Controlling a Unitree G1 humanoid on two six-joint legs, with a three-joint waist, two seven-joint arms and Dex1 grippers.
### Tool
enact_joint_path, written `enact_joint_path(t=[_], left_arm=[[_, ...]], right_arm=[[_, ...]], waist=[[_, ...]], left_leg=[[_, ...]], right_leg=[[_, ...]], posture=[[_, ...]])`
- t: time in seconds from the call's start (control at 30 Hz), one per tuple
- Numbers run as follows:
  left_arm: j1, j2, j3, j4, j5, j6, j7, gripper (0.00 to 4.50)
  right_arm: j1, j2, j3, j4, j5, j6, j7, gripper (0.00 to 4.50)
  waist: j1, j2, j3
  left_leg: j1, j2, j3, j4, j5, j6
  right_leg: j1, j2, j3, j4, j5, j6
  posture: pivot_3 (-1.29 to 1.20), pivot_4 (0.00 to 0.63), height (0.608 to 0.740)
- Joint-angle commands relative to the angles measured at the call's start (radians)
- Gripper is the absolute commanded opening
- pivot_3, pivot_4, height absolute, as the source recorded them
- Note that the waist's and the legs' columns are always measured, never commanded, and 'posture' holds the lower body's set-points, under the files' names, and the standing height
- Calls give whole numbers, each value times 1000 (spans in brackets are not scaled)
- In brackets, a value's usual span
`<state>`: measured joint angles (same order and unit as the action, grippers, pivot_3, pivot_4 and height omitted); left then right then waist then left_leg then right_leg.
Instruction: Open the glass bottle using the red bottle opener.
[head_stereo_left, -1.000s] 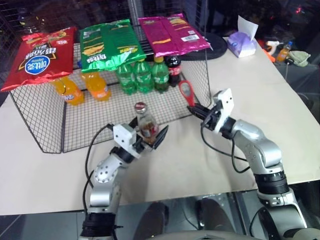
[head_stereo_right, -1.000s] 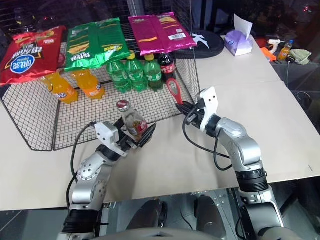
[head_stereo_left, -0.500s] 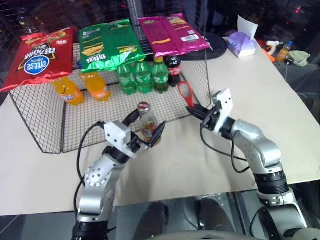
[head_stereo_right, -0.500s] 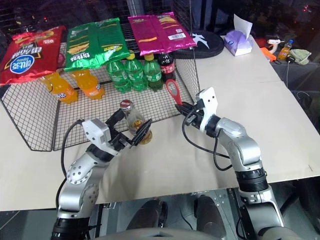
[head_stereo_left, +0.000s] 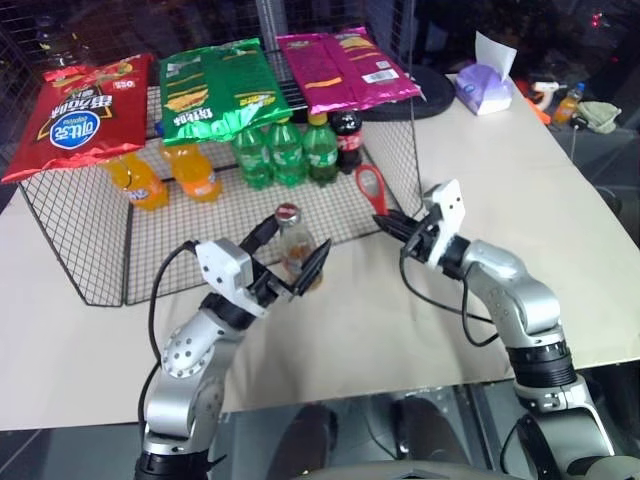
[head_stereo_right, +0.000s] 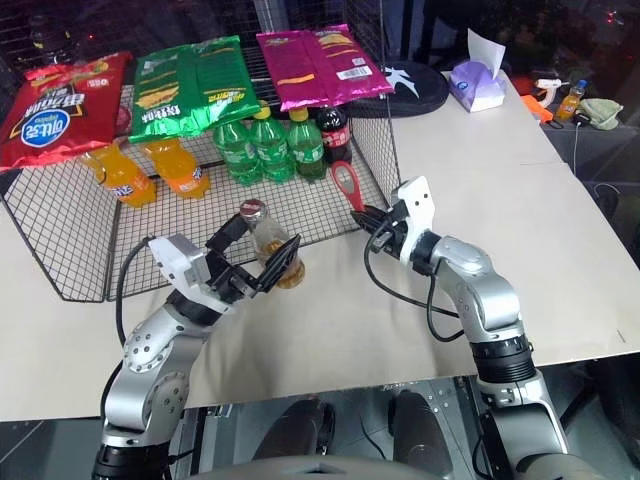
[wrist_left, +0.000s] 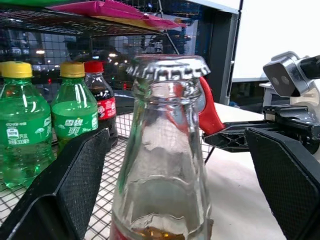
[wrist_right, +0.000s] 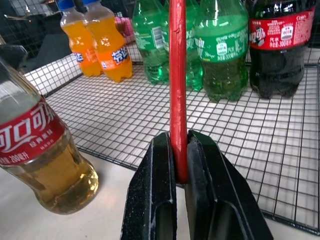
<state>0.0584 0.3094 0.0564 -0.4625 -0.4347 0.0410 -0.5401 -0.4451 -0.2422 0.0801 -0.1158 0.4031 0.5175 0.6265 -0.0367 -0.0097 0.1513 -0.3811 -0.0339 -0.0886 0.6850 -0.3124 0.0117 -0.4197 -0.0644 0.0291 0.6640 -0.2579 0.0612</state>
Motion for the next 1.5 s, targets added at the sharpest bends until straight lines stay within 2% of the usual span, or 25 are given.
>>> enact_joint_path(t=[0.03, 0.1, 0.13, 0.2, 0.23, 0.27, 0.33, 0.37, 0.43, 0.8, 0.97, 1.03, 1.23, 1.5], left_arm=[[4, 15, 11, -59, -13, 0, -3, 4478], [6, 16, 12, -65, -23, 3, -4, 4478], [6, 16, 13, -68, -30, 5, -5, 3987], [10, 22, 14, -69, -27, 6, -9, 3486], [11, 25, 14, -68, -25, 6, -10, 2699], [12, 26, 13, -66, -24, 5, -11, 2500], [13, 26, 11, -62, -22, 3, -12, 1700], [15, 26, 10, -61, -21, 2, -12, 1403], [19, 24, 6, -60, -17, 0, -11, 1184], [16, 6, 2, -8, 23, -66, -11, 1130], [23, -2, -11, 14, 38, -85, -12, 1130], [27, -3, -15, 17, 40, -87, -14, 1130], [21, -9, -37, 25, 36, -85, -13, 1130], [20, -8, -43, 26, 33, -78, -17, 1130]], right_arm=[[-12, 3, 4, -24, 3, -27, 11, 24], [-11, 3, 5, -23, 1, -28, 12, 24], [-10, 3, 6, -23, 0, -29, 12, 24], [-9, 5, 7, -23, -1, -30, 12, 24], [-9, 6, 8, -23, -1, -31, 12, 24], [-8, 6, 9, -22, -3, -32, 12, 24], [-7, 6, 13, -21, -5, -35, 13, 24], [-8, 6, 15, -21, -6, -36, 13, 24], [-9, 4, 19, -22, -6, -38, 13, 24], [-35, -3, 94, -91, -30, -36, 45, 24], [-52, -30, 172, -119, -127, -144, 70, 24], [-57, -31, 203, -114, -187, -228, 64, 24], [-73, -55, 286, 20, -480, -666, -33, 24], [-123, -45, 273, 181, -607, -960, -139, 24]], waist=[[0, 0, 0], [0, 0, 0], [0, 0, 0], [0, 0, 0], [0, 0, 0], [0, 0, 0], [0, 0, 0], [0, 0, 0], [5, 0, 0], [4, 0, 0], [5, 0, 0], [4, 0, 0], [6, 0, -1], [6, 0, -1]], left_leg=[[0, 0, 0, 0, 0, 0], [0, 0, 0, 0, 0, 0], [0, 0, 0, 0, 0, 0], [0, 0, 0, 0, 0, 0], [0, 0, 0, 0, 0, 0], [0, 0, 0, 0, 0, 0], [0, 0, 0, 0, 0, 0], [0, 0, 0, 0, 0, 0], [0, 0, 0, 0, 0, 0], [2, 0, 0, 0, 0, 0], [2, 0, 0, 0, 0, 0], [2, 0, -1, 0, 0, 0], [3, 0, 0, 0, 0, 0], [4, 0, 0, 0, 0, 0]], right_leg=[[0, 0, 0, 0, 0, 0], [0, 0, 0, 0, 0, 0], [0, 0, 0, 0, 0, 0], [0, 0, 0, 0, 0, 0], [0, 0, 0, 0, 0, 0], [0, 0, 0, 0, 0, 0], [0, 0, 0, 0, 0, 0], [0, 0, 0, 0, 0, 0], [1, 0, 0, 0, 0, 0], [3, 0, 0, -1, 0, 0], [3, 0, -1, -1, 0, 0], [3, 0, -1, -1, 0, 0], [4, 0, -1, -1, 0, 0], [5, 0, -1, -1, 0, 0]], posture=[[0, 150, 740], [0, 150, 740], [0, 150, 740], [0, 150, 740], [0, 150, 740], [0, 150, 740], [0, 150, 740], [0, 150, 740], [0, 150, 740], [0, 150, 740], [0, 150, 740], [0, 150, 740], [0, 150, 740], [0, 150, 740]])
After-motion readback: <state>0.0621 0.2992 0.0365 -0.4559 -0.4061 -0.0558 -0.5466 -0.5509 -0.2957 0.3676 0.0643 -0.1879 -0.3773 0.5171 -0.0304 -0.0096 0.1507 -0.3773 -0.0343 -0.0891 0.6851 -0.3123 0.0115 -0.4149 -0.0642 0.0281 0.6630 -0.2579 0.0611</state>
